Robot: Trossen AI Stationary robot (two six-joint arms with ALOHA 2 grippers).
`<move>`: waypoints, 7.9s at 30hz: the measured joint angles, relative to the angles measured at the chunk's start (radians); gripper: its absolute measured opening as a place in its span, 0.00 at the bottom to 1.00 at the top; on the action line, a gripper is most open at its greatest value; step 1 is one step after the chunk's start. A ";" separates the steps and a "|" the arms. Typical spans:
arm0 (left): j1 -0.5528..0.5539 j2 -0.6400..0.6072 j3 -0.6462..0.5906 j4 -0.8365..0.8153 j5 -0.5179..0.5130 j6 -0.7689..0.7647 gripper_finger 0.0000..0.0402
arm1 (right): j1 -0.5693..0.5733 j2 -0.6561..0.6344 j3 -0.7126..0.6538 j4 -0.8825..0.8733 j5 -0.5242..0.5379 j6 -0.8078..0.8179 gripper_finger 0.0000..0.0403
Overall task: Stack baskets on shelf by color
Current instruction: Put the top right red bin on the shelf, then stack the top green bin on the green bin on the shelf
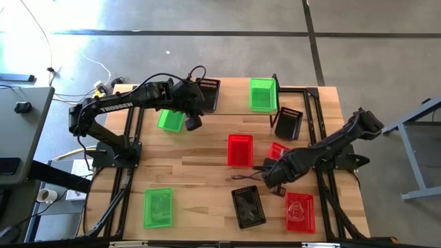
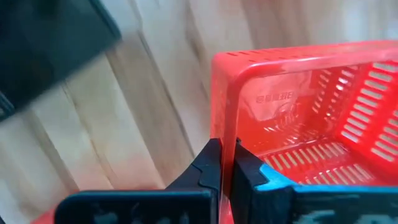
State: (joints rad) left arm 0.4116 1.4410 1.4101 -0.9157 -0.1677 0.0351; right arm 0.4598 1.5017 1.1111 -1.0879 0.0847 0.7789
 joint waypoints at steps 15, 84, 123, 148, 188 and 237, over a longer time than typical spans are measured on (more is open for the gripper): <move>0.000 0.000 0.000 -0.022 -0.001 -0.107 0.30 | -0.160 0.000 0.280 -0.069 -0.013 -0.638 0.00; -0.079 0.000 -0.002 -0.294 0.052 -0.376 0.30 | -0.668 0.403 0.854 -0.062 0.222 -0.993 0.00; -0.078 0.000 -0.002 -0.292 0.064 -0.400 0.30 | -0.696 0.444 0.854 -0.135 0.118 -1.023 0.00; -0.078 0.000 -0.002 -0.292 0.059 -0.399 0.30 | -0.704 0.443 0.867 -0.111 0.141 -0.989 0.21; -0.362 -0.124 -0.328 -0.425 -0.026 -0.257 0.30 | -0.782 0.355 1.225 -0.483 0.106 -0.960 0.21; -0.290 0.039 -0.663 0.010 -0.499 -0.013 0.30 | -0.780 0.354 1.225 -0.479 0.106 -0.959 0.21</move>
State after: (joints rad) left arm 0.1213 1.4803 0.7467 -0.9055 -0.6671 0.0219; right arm -0.3202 1.8558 2.3363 -1.5664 0.1905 -0.1802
